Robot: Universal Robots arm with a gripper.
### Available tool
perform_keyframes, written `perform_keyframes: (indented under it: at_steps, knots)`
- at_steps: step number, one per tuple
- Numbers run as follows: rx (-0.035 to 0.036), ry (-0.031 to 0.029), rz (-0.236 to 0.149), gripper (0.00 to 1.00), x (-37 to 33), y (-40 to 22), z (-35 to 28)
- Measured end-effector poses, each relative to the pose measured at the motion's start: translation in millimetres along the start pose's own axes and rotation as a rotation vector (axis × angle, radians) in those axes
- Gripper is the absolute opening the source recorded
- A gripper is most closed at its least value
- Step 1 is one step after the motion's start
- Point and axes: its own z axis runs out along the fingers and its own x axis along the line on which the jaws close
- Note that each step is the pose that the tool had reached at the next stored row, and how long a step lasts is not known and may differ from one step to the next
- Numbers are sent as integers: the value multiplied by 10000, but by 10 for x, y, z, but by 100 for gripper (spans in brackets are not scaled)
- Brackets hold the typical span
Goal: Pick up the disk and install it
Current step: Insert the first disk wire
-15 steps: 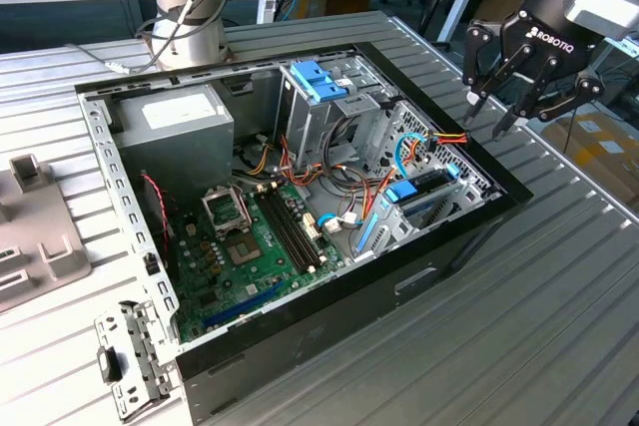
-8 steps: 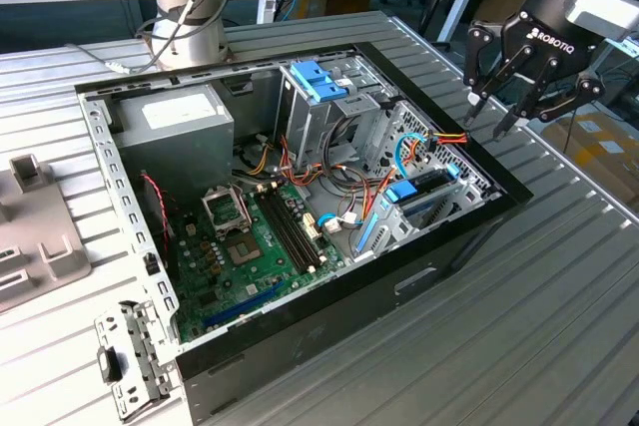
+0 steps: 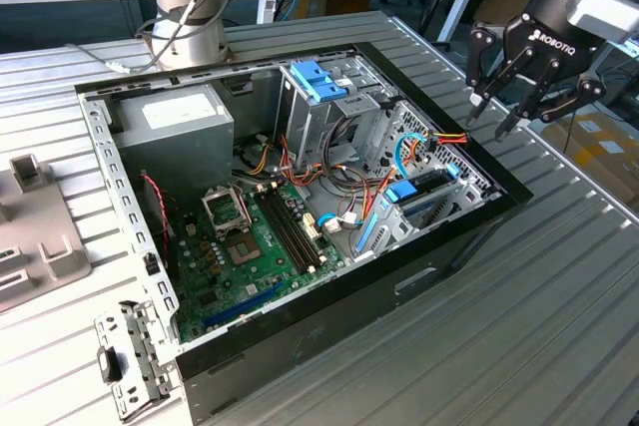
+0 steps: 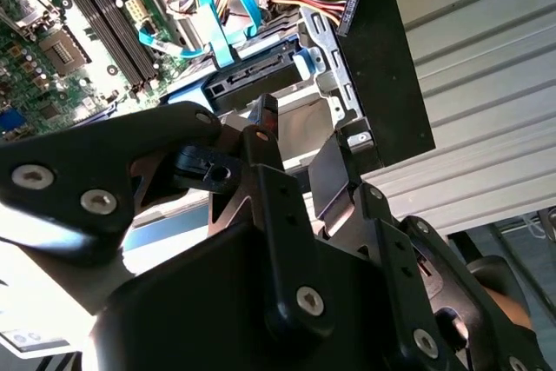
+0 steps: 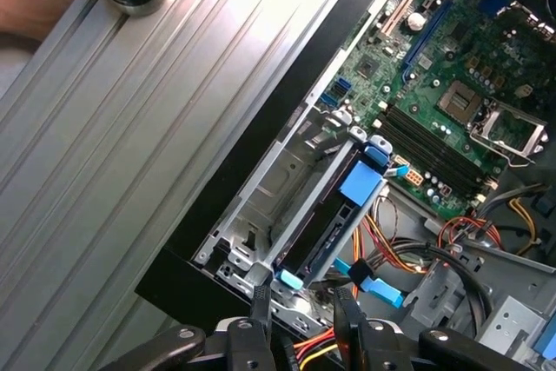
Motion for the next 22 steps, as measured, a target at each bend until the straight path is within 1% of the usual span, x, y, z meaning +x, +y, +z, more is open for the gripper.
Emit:
perform_keyframes:
  at_steps: [5,22]
  knots:
    - [0,0,-2,42,21,-32,16]
    - [-1,2,-8,42,68,-99,65]
